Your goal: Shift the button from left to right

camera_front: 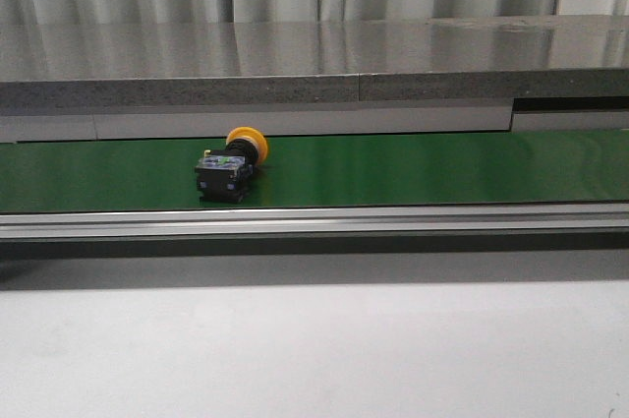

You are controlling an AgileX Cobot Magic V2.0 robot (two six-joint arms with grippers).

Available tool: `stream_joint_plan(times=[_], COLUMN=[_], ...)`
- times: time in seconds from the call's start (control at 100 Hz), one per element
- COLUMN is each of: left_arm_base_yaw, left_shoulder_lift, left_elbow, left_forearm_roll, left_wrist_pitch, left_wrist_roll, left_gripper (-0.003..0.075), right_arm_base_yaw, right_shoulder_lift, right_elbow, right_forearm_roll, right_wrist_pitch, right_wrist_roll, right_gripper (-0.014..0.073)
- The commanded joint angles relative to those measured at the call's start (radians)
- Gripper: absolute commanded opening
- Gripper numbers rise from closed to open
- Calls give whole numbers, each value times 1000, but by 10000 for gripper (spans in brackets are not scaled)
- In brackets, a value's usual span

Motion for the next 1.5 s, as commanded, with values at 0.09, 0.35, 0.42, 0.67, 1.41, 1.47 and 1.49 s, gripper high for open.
stream_joint_plan(times=[0.09, 0.35, 0.42, 0.67, 1.41, 1.47, 1.49], left_arm_base_yaw=[-8, -8, -8, -8, -8, -8, -8], left_shoulder_lift=[15, 15, 15, 15, 15, 15, 15], left_elbow=[-27, -27, -27, -27, -27, -27, -27], left_forearm_roll=[-7, -7, -7, -7, -7, -7, -7], left_wrist_pitch=[-63, -63, -63, -63, -63, -63, -63], left_wrist_roll=[-2, -2, -2, -2, -2, -2, -2], left_gripper=[-20, -20, -20, -20, -20, -20, -20], right_arm_base_yaw=[1, 1, 1, 1, 1, 1, 1], right_shoulder_lift=[-21, -11, 14, 209, 936, 958, 965], right_elbow=[-17, -102, -130, -321, -854, -854, -854], right_forearm_roll=[-11, 17, 53, 78, 78, 78, 78], right_wrist_pitch=[-142, -123, -121, 75, 432, 424, 424], right_wrist_roll=[0, 0, 0, 0, 0, 0, 0], right_gripper=[-67, -67, -67, -67, -67, -65, -62])
